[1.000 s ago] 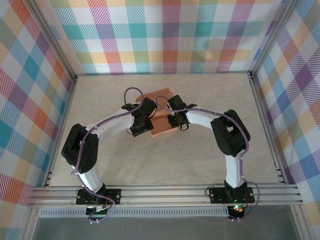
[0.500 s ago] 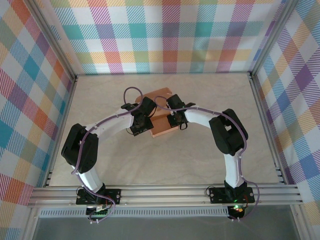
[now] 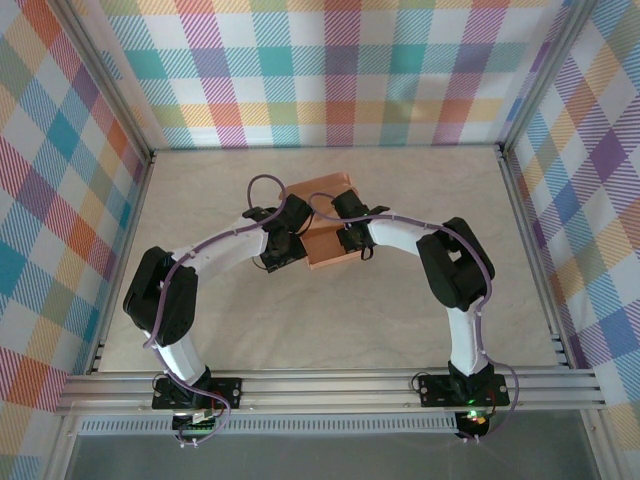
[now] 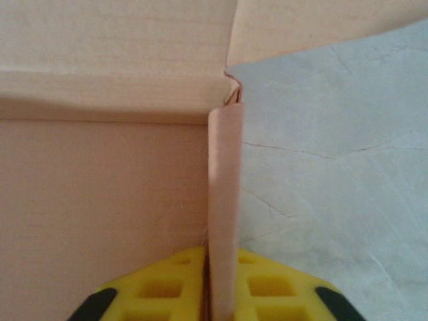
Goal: Fold the paper box
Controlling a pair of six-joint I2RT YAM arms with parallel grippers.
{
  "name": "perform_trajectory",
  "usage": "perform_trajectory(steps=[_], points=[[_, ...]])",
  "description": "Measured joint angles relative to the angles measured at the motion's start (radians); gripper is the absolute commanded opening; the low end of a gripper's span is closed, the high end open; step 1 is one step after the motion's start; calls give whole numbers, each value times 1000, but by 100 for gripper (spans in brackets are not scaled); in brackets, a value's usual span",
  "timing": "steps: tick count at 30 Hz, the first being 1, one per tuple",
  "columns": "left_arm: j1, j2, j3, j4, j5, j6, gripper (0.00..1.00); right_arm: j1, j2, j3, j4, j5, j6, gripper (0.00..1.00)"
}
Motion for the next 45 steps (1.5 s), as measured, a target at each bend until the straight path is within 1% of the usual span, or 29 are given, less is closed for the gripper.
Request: perform_trajectory(steps=[2, 5, 7, 15, 21, 24, 29, 31, 33, 37, 38, 45], points=[[0, 0, -13, 1, -2, 0, 56, -9, -8, -6, 1, -26, 8, 23], [0, 0, -24, 0, -3, 0, 56, -19, -27, -19, 0, -57, 19, 32], [0, -1, -24, 2, -3, 0, 56, -24, -35, -20, 2, -76, 20, 33], [0, -1, -26, 14, -2, 0, 57, -31, -39, -14, 0, -109, 24, 33], [0, -2, -26, 24, -2, 3, 57, -38, -34, 37, -7, -115, 30, 34], [0, -1, -26, 24, 0, 4, 57, -40, -29, 64, -13, -116, 31, 31], [0, -1, -26, 24, 1, 4, 57, -43, -7, 83, -23, -111, 26, 30], [0, -1, -26, 24, 2, 4, 57, -43, 9, 86, -35, -103, 19, 29], [0, -1, -26, 24, 2, 4, 57, -43, 19, 86, -48, -95, 11, 23], [0, 0, -26, 24, 2, 4, 57, -43, 29, 86, -66, -74, -7, 2], [0, 0, -26, 24, 2, 4, 57, -43, 29, 87, -67, -72, -11, 0], [0, 5, -26, 24, 2, 4, 57, -40, 30, 89, -72, -24, -19, 0]])
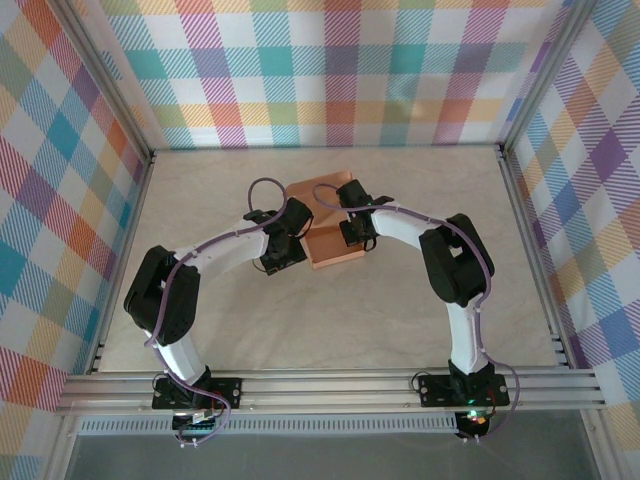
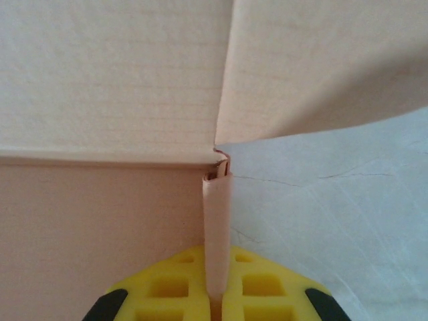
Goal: Fold the paper box
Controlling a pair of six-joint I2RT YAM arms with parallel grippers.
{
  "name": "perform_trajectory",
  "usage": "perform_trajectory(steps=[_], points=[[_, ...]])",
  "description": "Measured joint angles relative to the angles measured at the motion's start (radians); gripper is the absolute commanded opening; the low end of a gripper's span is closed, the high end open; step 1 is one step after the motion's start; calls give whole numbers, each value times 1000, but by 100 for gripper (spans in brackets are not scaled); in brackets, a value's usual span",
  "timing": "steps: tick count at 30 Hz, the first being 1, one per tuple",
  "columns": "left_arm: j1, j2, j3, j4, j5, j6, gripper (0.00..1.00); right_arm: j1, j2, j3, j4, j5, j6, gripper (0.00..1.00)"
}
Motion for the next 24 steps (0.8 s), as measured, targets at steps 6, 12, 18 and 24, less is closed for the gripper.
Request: perform_trajectory(steps=[6, 12, 18, 24], points=[[0, 0, 1, 0, -1, 3, 57, 3, 0, -1, 0, 34, 5, 16], [0, -1, 2, 4, -5, 7, 59, -1, -20, -36, 15, 12, 20, 37], [0, -39, 2, 22, -39, 24, 63, -18, -141, -120, 63, -67, 22, 56], [0, -97, 2, 29, -90, 55, 74, -86, -263, -203, 148, -182, 80, 57]])
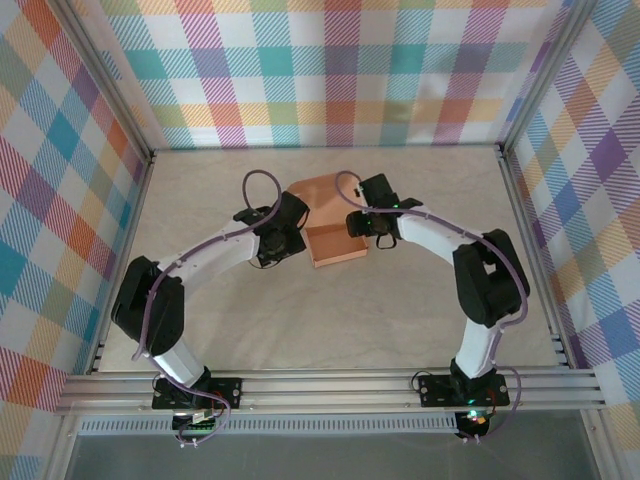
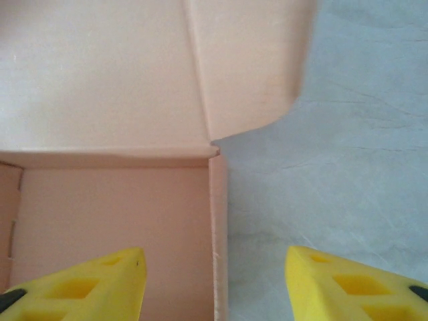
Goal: Fold the paper box
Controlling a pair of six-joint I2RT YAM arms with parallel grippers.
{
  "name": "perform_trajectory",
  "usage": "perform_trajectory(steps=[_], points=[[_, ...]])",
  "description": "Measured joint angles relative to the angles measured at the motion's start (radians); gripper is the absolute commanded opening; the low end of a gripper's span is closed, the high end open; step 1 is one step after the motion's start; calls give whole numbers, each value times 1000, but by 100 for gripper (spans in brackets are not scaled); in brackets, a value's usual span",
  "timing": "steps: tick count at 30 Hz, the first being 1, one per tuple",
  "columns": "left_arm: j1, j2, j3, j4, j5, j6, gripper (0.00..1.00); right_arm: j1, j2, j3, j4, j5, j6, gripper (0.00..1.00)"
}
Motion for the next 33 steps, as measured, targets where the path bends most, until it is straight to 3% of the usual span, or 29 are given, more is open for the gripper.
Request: perform_trajectory(steps=[7, 17, 24, 29, 33], points=[[3, -76, -6, 43, -46, 49, 99, -132, -20, -88, 18, -45, 125, 55], [28, -177, -52, 114, -116, 134, 97, -98, 28, -148, 32, -95, 142, 51], [92, -294, -256, 340, -59, 200, 100, -31, 23, -185, 84, -120, 141, 54], [154, -263, -201, 383, -37, 293, 100, -42, -46, -228, 84, -111, 95, 57], [179, -209, -113, 408, -33, 359, 100, -93, -128, -226, 118, -188, 24, 61]])
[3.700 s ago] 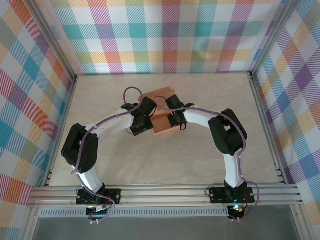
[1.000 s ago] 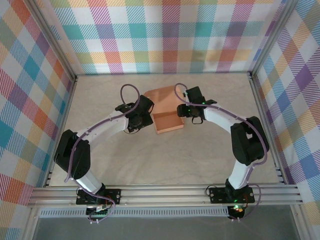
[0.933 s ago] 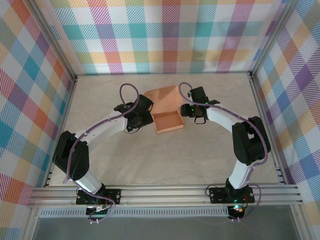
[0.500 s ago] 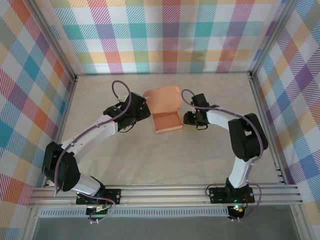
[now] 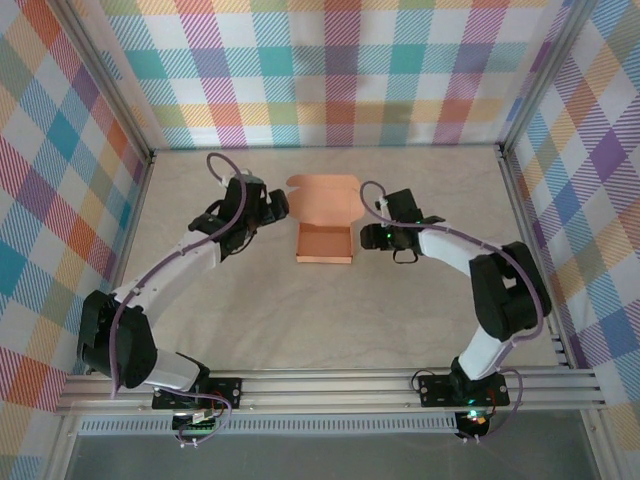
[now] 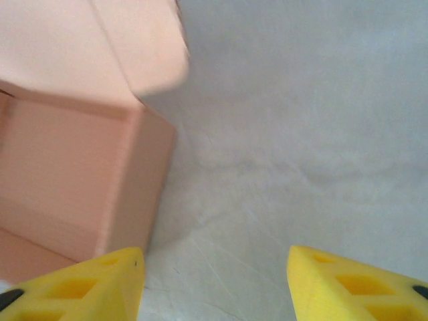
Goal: Fold the paper box
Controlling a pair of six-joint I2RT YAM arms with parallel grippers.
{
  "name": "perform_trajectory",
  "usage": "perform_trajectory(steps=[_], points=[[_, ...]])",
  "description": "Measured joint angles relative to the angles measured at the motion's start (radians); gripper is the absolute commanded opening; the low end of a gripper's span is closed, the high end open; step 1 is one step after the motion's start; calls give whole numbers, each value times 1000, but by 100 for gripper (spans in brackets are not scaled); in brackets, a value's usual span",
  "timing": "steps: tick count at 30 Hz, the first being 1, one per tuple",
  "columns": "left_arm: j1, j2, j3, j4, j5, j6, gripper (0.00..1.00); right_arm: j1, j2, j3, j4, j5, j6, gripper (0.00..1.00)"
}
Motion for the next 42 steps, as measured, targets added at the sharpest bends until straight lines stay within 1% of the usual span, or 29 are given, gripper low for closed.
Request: perform_trajectory(steps=[2, 6, 8, 10, 13, 16, 18, 22, 26, 27, 29, 30, 34, 37, 38, 39, 40, 41, 42], points=[[24, 11, 13, 27, 28, 16, 100, -33, -12, 18, 14, -71, -34, 63], [108, 16, 8, 103, 174, 46, 100, -106, 32, 101, 35, -259, -129, 62], [139, 15, -7, 155, 248, 54, 100, -137, 83, 161, 33, -369, -201, 61], [166, 15, -31, 198, 328, 57, 100, -169, 169, 267, -12, -487, -297, 60], [187, 13, -69, 243, 414, 58, 100, -195, 292, 438, -116, -585, -438, 59], [191, -8, -114, 273, 466, 60, 100, -206, 378, 563, -206, -615, -560, 58], [191, -29, -139, 290, 493, 61, 100, -209, 412, 613, -251, -631, -636, 57], [191, -97, -195, 317, 516, 64, 100, -209, 488, 735, -361, -681, -780, 53], [191, -147, -215, 316, 516, 74, 100, -209, 585, 906, -502, -756, -908, 45], [191, -157, -217, 315, 516, 81, 100, -209, 600, 933, -536, -773, -937, 41], [191, -172, -220, 315, 516, 88, 100, -209, 613, 960, -600, -796, -990, 32], [191, -177, -222, 314, 517, 91, 100, -209, 615, 965, -627, -804, -1012, 29], [192, -180, -224, 317, 525, 98, 100, -209, 617, 967, -712, -820, -1079, 21], [192, -180, -224, 317, 534, 98, 100, -208, 620, 967, -747, -816, -1111, 21], [192, -180, -224, 317, 537, 98, 100, -208, 620, 967, -755, -809, -1119, 25], [192, -179, -224, 317, 540, 98, 100, -208, 620, 967, -758, -802, -1124, 26], [192, -179, -224, 317, 540, 98, 100, -208, 620, 967, -758, -796, -1125, 25], [192, -179, -224, 317, 541, 98, 100, -205, 620, 967, -755, -787, -1125, 23], [193, -179, -224, 317, 541, 98, 100, -204, 620, 967, -753, -777, -1125, 18]])
